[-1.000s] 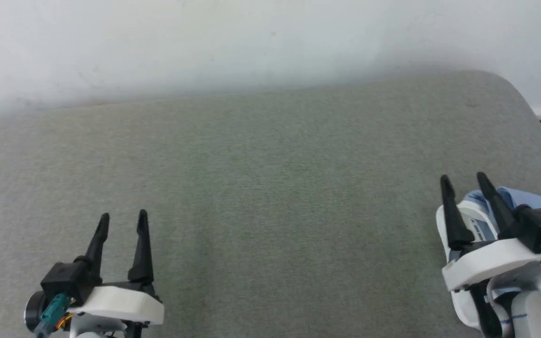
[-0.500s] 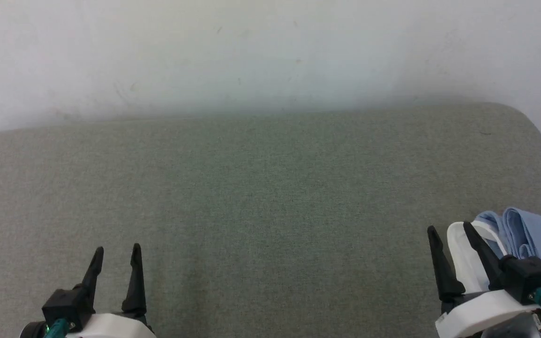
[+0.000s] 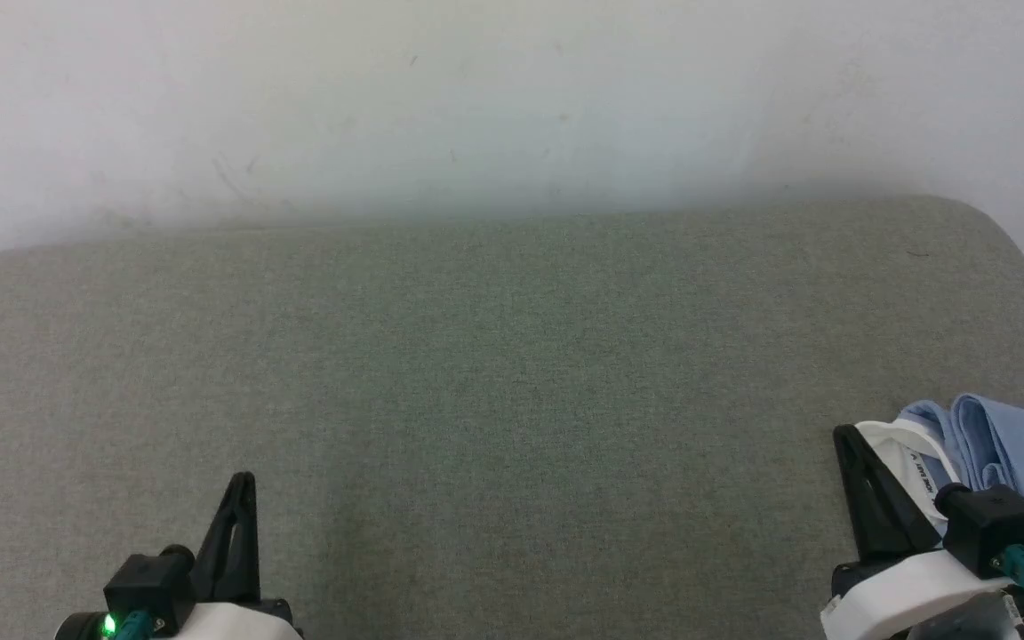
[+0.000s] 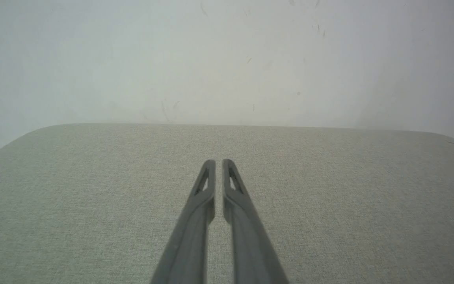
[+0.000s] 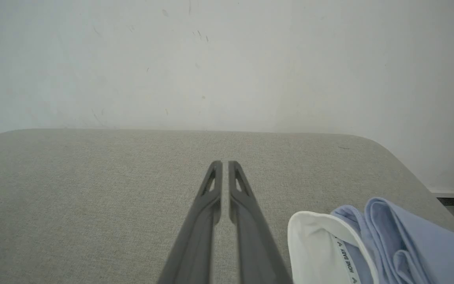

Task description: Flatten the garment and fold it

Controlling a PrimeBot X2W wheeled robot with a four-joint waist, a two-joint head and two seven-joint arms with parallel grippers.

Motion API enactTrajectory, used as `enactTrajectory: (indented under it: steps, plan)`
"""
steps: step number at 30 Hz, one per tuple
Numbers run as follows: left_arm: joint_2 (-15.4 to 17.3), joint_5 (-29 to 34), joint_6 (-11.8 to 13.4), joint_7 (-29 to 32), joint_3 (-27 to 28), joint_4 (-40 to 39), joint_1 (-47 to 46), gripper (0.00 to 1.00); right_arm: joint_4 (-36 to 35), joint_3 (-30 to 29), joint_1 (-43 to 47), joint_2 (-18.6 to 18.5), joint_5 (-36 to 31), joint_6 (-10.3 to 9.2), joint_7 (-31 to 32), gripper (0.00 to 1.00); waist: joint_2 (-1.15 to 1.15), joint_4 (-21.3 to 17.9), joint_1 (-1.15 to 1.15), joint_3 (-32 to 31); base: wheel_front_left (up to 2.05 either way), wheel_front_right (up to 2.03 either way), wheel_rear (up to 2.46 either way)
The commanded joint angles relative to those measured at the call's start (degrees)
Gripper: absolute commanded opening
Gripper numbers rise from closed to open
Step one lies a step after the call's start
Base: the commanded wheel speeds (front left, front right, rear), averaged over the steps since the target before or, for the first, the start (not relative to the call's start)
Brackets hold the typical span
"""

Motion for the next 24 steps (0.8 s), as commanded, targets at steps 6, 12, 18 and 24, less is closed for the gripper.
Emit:
enactTrajectory:
  steps: [6,12,18,24]
  plan:
    - [-0.48,0.79,-0.20,0.72,0.26,-0.29,-0.29,0.00,0.22,0.01,-0.35,0.02,-0.32,0.00,0.10,0.00,0.00,0.09,0.00,0.00,0.00,0.00,0.00]
    - [-0.96,1.56,-0.39,1.42,0.53,-0.57,-0.57,0.00,0.44,0.02,-0.69,0.03,-0.63,0.00,0.20,0.00,0.00,0.17,0.00,-0.01,0.00,0.00,0.00]
    - [-1.43,2.34,-0.59,2.12,0.80,-0.85,-0.84,0.00,0.65,0.04,-1.03,0.04,-0.95,-0.01,0.30,0.00,0.00,0.26,0.00,-0.01,0.00,0.00,0.00]
    - [-1.90,3.11,-0.78,2.82,1.06,-1.13,-1.12,0.00,0.87,0.06,-1.37,0.05,-1.26,-0.01,0.40,0.00,0.00,0.34,0.00,-0.01,0.00,0.00,0.00]
